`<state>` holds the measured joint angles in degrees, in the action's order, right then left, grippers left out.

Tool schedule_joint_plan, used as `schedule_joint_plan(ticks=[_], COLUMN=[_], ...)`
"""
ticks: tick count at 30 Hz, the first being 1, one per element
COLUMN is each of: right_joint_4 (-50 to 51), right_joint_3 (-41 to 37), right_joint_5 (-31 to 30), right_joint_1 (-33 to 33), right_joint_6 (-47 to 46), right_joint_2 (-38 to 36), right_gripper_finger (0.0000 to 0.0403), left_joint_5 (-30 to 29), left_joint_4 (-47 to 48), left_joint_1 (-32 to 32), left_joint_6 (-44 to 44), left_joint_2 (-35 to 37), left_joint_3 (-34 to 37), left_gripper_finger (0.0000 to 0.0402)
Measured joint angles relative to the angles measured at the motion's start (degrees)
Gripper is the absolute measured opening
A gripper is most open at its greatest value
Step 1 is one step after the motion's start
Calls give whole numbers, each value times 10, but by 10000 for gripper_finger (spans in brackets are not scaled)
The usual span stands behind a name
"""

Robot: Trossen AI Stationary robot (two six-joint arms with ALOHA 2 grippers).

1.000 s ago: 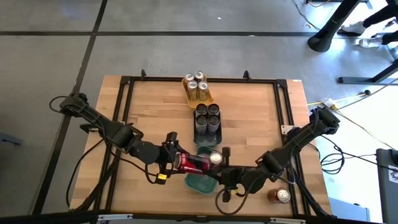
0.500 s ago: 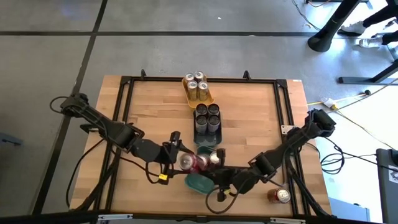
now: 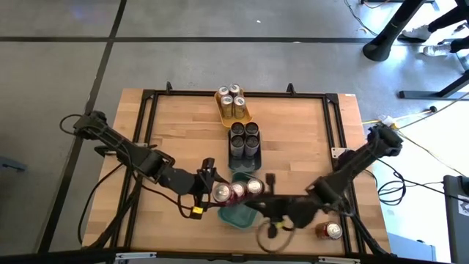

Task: Sort soda cans
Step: Put the left red soda can into the green bin

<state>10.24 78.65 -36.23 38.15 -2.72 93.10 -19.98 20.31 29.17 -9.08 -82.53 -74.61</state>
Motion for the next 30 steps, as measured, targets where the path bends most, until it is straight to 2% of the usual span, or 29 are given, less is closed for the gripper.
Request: schedule_joint_plan(ticks=[6, 11, 15, 18, 25, 30], right_joint_4=[56, 103, 157, 180, 182, 180], right_joint_3=[0, 0, 0, -3, -29, -38], right_joint_5=[-60, -114, -150, -178, -187, -204], right_joint_1=[54, 89, 103, 107, 105, 105], right_joint_6=[-35, -61, -123, -157, -186, -202], right_joint_2=[-35, -36, -36, -36, -36, -36], right_gripper_finger=[10, 10, 10, 10, 10, 10], left_joint_5=[7, 9, 51, 78, 154, 166], left_joint_4=[-3, -1, -11, -58, -177, -197], left_joint_1=[2, 3, 0, -7, -35, -49], left_joint_6=[3, 5, -7, -10, -36, -36], left_joint_2=[-39, -82, -95, -93, -90, -89], left_joint_3=[0, 0, 2, 29, 110, 147], left_gripper_finger=[298, 298, 298, 298, 297, 296])
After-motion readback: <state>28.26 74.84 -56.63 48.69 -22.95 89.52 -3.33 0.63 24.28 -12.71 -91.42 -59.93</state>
